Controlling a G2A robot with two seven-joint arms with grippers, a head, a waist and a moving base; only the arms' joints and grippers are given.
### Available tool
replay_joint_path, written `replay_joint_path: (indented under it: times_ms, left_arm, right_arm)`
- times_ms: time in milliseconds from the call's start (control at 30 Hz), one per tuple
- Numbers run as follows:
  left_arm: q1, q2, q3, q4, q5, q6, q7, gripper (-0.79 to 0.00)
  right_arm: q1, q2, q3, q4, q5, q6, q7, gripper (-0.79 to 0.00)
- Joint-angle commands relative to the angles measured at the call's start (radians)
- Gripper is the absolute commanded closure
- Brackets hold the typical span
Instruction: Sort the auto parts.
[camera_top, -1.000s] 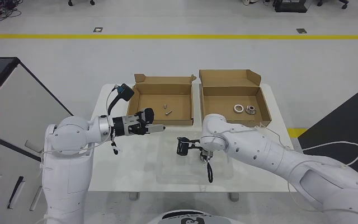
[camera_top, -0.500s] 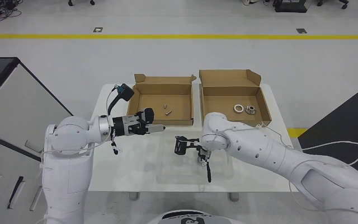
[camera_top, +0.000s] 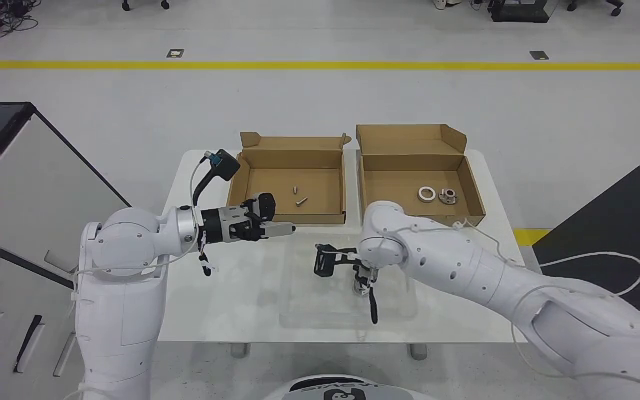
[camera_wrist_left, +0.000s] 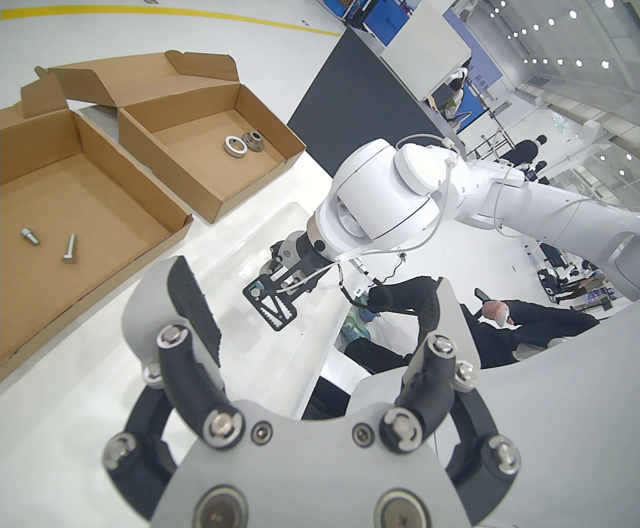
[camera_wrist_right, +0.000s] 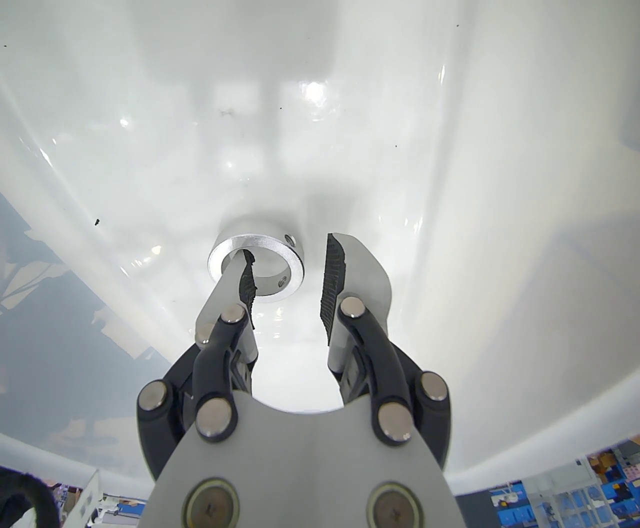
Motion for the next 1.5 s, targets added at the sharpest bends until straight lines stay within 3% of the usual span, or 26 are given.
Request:
replay_joint_path:
  times_ms: [0, 333, 400, 433, 800, 1000, 1300, 1467]
  left_arm:
    - [0.000, 0.000, 0.000, 0.000, 0.000, 0.000, 0.000, -0.785]
    - [0.000, 0.000, 0.000, 0.000, 0.000, 0.000, 0.000, -0.785]
    - [0.000, 0.000, 0.000, 0.000, 0.000, 0.000, 0.000, -0.785]
    - [0.000, 0.000, 0.000, 0.000, 0.000, 0.000, 0.000, -0.785]
    - [0.000, 0.000, 0.000, 0.000, 0.000, 0.000, 0.000, -0.785]
    - [0.000, 0.000, 0.000, 0.000, 0.000, 0.000, 0.000, -0.785]
    - [0.000, 0.000, 0.000, 0.000, 0.000, 0.000, 0.000, -0.785]
    - [0.000, 0.000, 0.000, 0.000, 0.000, 0.000, 0.000, -0.785]
  right_arm:
    - [0.000, -0.004, -0.001, 0.007, -0.002, -0.001, 0.000, -0.320]
    - [0.001, -0.025, -0.012, 0.029, -0.025, 0.011, 0.014, -0.215]
    - [0.001, -0.028, -0.013, 0.035, -0.025, 0.008, 0.017, -0.145]
    - [0.001, -0.030, -0.013, 0.038, -0.024, 0.008, 0.018, 0.000]
    - [0.008, -0.018, 0.046, -0.005, 0.016, 0.042, 0.049, 0.000]
    - [0.007, 0.047, 0.142, -0.136, 0.046, 0.103, 0.092, 0.000]
    - [0.025, 0.230, 0.255, -0.379, 0.198, 0.180, 0.092, 0.000]
    - [0.028, 0.237, 0.257, -0.388, 0.205, 0.181, 0.092, 0.000]
